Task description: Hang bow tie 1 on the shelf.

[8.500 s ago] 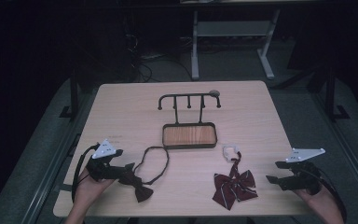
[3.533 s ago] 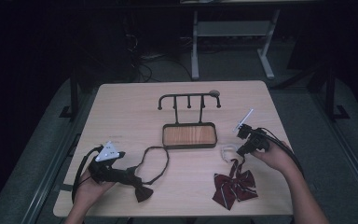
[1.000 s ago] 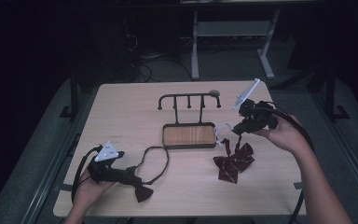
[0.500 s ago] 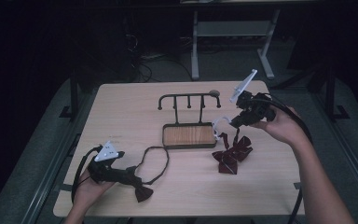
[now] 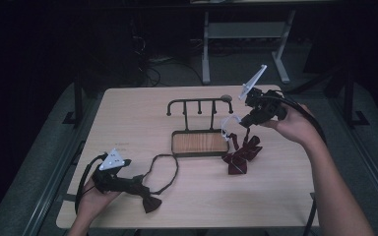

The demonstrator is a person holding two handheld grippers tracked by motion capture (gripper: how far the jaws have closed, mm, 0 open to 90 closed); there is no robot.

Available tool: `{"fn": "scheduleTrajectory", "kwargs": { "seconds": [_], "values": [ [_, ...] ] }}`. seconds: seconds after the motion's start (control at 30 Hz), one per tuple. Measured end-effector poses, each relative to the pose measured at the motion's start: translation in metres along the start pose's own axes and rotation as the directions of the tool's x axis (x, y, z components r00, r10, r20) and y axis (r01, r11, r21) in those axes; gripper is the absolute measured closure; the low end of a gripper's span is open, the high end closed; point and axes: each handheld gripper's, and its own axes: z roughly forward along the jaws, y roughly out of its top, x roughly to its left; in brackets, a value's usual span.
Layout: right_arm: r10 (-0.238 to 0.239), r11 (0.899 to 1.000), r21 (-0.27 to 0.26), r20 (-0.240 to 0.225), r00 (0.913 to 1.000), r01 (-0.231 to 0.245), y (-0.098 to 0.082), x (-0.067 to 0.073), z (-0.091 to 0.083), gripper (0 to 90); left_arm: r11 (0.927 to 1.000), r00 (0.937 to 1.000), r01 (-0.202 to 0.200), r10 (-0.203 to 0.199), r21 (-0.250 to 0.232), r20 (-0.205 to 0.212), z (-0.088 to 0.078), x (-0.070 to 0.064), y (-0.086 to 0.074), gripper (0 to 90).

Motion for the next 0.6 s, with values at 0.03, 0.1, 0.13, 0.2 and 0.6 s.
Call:
{"fn": "scheduleTrajectory", "kwargs": {
  "seconds": [0.03, 0.1, 0.13, 0.2, 0.6],
  "values": [
    [0.002, 1.0, -0.001, 0.001, 1.0, -0.002, 0.002, -0.001, 0.0, 87.1, 1.0, 1.0, 0.002, -0.002, 0.0, 0.001, 0.0, 0.0, 0.0, 28.2],
    [0.0, 1.0, -0.001, 0.003, 1.0, 0.0, 0.003, -0.002, -0.001, 87.1, 1.0, 1.0, 0.002, -0.002, 0.0, 0.001, 0.0, 0.0, 0.0, 28.2],
    [-0.001, 1.0, -0.001, 0.003, 1.0, 0.001, 0.004, -0.002, -0.001, 87.1, 1.0, 1.0, 0.002, -0.002, -0.001, 0.002, 0.0, 0.0, 0.0, 28.2],
    [0.001, 1.0, 0.004, 0.006, 1.0, -0.001, 0.006, -0.004, -0.002, 87.1, 1.0, 1.0, 0.008, -0.008, 0.001, 0.005, 0.0, 0.0, 0.0, 28.2],
    [0.025, 1.0, 0.018, 0.027, 0.9993, -0.026, 0.013, -0.017, -0.003, 87.0, 1.0, 0.9999, 0.008, -0.008, 0.001, 0.011, 0.0, 0.0, 0.0, 28.1]
  ]
}}
